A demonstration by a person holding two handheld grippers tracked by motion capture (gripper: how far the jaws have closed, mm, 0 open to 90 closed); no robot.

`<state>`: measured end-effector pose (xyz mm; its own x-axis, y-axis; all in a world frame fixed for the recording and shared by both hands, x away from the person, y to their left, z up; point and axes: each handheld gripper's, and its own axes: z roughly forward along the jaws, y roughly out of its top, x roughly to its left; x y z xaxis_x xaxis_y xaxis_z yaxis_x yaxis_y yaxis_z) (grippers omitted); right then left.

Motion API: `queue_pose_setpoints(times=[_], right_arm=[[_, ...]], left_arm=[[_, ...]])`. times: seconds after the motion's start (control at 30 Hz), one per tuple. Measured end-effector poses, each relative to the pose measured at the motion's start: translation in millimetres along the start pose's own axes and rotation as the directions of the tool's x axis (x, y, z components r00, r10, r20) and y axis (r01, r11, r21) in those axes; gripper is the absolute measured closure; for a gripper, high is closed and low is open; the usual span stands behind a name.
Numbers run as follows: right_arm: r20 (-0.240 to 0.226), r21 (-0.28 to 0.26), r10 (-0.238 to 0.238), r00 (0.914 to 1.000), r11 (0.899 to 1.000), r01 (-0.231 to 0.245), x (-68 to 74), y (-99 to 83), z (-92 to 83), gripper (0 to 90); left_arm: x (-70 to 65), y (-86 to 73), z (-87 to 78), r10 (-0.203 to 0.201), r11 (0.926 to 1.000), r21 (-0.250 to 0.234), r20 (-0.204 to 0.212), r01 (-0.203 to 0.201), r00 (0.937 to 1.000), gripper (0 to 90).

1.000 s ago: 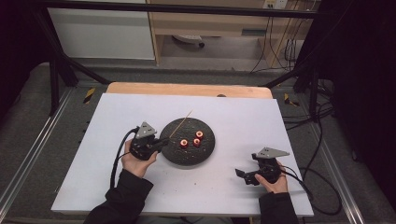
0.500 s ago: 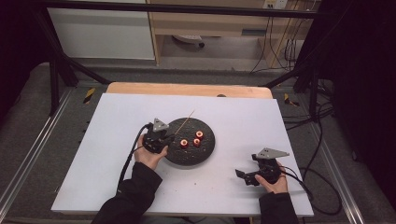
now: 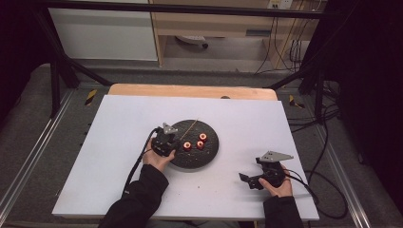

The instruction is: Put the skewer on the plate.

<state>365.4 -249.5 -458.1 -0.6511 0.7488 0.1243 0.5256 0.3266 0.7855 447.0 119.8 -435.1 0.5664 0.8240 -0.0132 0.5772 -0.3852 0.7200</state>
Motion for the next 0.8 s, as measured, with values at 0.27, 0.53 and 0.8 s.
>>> queue_pose_setpoints(times=[0.27,0.53,0.8], right_arm=[[0.000,0.002,-0.006,1.0000,1.000,0.006,-0.1,-0.1,0.1,1.4],[0.000,0.000,-0.002,1.0000,1.000,0.002,0.3,-0.1,0.0,1.4],[0.000,0.003,-0.003,1.0000,1.000,0.003,0.1,-0.2,-0.1,1.4]], left_arm=[[-0.8,0.4,2.6,0.001,1.0000,0.002,-0.004,-0.001,1.0000,87.6],[1.9,0.4,-1.5,-0.001,1.0000,0.001,0.015,0.001,0.9999,82.3],[5.0,0.0,-25.3,0.041,0.9989,-0.026,0.047,-0.040,0.9981,63.9]])
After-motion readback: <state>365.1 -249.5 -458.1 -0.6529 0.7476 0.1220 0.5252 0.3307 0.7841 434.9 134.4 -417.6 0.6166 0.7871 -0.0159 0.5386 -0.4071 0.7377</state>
